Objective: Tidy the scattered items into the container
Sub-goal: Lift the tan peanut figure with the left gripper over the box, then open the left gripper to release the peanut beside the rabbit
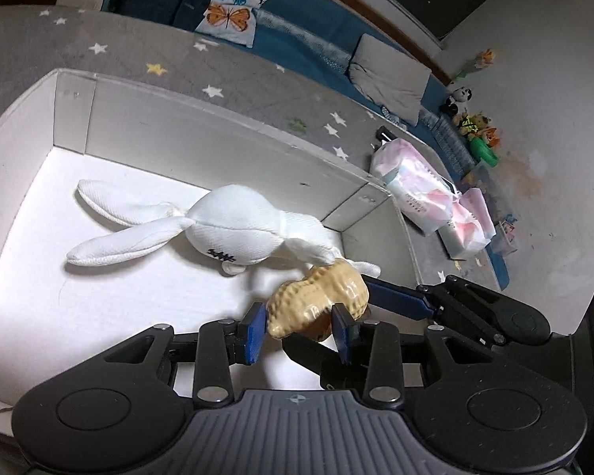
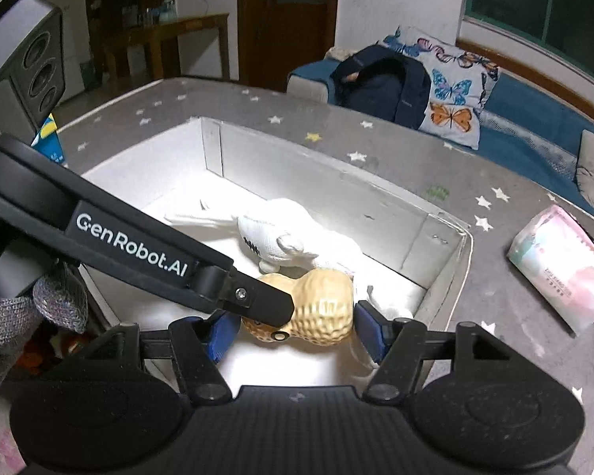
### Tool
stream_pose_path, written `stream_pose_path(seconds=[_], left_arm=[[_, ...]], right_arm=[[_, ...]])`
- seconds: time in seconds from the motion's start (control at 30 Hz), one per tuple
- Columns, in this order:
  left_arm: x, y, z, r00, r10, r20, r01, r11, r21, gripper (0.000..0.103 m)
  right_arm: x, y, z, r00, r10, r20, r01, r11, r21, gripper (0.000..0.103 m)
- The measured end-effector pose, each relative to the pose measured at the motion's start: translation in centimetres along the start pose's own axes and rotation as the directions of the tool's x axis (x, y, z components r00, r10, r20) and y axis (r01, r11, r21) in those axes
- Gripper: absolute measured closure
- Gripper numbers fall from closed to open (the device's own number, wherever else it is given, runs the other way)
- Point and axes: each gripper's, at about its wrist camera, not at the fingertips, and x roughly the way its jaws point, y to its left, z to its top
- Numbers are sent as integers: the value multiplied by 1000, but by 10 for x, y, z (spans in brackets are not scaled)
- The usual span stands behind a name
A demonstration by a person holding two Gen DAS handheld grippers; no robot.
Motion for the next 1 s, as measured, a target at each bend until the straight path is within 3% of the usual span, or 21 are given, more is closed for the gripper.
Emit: stream_pose_path(seconds=[0.5, 1.0], left_arm=[[5, 4, 2, 1000, 1, -7, -2, 1000, -25, 65], [-22, -8, -10, 997, 21, 78, -23, 1000, 19, 65]], right_arm=[[12, 1, 6, 999, -7, -34, 6, 1000, -23, 40], [-24, 5, -6, 997, -35, 72, 34, 999, 20, 35]])
